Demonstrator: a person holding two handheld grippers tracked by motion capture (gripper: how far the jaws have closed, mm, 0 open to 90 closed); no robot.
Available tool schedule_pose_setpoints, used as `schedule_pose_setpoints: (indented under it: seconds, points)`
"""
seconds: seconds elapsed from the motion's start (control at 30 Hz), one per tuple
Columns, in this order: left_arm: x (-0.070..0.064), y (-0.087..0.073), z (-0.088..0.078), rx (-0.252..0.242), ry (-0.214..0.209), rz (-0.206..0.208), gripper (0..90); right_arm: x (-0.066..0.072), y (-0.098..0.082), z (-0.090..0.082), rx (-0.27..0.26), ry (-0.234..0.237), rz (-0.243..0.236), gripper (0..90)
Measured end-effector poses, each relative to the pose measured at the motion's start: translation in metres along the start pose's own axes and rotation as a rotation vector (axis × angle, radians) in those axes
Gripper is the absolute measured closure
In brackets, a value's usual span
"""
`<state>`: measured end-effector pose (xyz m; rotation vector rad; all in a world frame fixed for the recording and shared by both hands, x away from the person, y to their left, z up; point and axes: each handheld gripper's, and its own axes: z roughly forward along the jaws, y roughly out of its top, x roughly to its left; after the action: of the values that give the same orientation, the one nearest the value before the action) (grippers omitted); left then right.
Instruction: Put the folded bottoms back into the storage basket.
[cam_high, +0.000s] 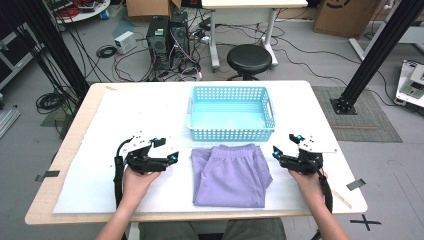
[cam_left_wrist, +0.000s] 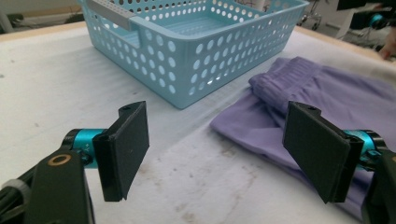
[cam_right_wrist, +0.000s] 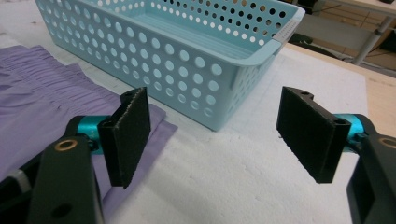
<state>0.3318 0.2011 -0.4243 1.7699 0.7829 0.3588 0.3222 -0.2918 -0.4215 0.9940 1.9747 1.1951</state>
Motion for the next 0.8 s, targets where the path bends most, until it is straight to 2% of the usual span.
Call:
schedule_pose_setpoints:
  seconds: [0.07,0.13,0.33,0.57,0.7,0.8]
  points:
    - [-0.004,0.001,0.001,-0.005,-0.009,-0.009,22.5,0.002,-0.002,0.0,-0.012,0.0,-0.011,25.6]
    - [-0.009,0.003,0.002,-0.003,-0.022,-0.013,22.5,0.003,-0.003,-0.001,-0.009,0.007,-0.002,24.8]
    - [-0.025,0.0,0.005,0.038,-0.062,-0.02,22.6,0.004,-0.004,-0.005,-0.002,0.019,0.01,24.8]
    - [-0.048,-0.007,0.004,0.072,-0.076,-0.038,23.3,0.013,-0.003,-0.012,0.001,0.042,0.037,24.8]
    - [-0.06,-0.01,0.008,0.104,-0.075,-0.053,26.8,0.021,-0.003,-0.016,-0.004,0.058,0.023,24.8]
    - [-0.069,-0.012,0.015,0.153,-0.082,-0.079,28.1,0.027,-0.003,-0.02,-0.001,0.067,0.023,24.8]
